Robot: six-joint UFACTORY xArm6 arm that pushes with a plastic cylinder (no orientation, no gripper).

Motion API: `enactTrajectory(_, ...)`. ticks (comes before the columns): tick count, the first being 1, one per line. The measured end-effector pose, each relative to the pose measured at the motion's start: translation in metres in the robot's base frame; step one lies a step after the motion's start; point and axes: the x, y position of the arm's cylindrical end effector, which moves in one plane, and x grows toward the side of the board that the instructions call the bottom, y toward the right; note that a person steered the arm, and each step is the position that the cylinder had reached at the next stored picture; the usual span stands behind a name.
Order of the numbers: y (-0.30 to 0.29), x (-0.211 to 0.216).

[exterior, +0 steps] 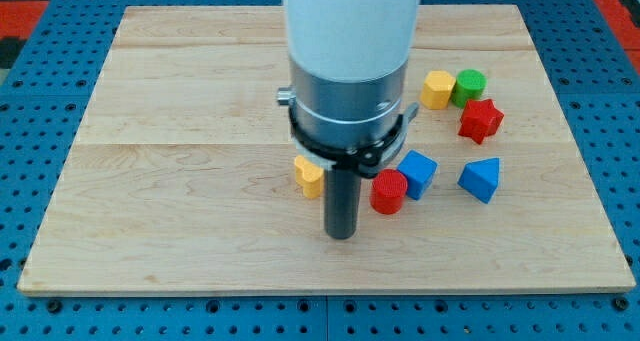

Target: Push the cube and circle slightly to the right

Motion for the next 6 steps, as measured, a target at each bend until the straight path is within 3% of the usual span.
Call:
enactTrajectory(2, 0.032, -0.031)
enactTrajectory(3, 0.040, -0.029)
enactTrajectory(4, 0.040, 0.001)
enactTrajectory(6, 0.048, -0.013)
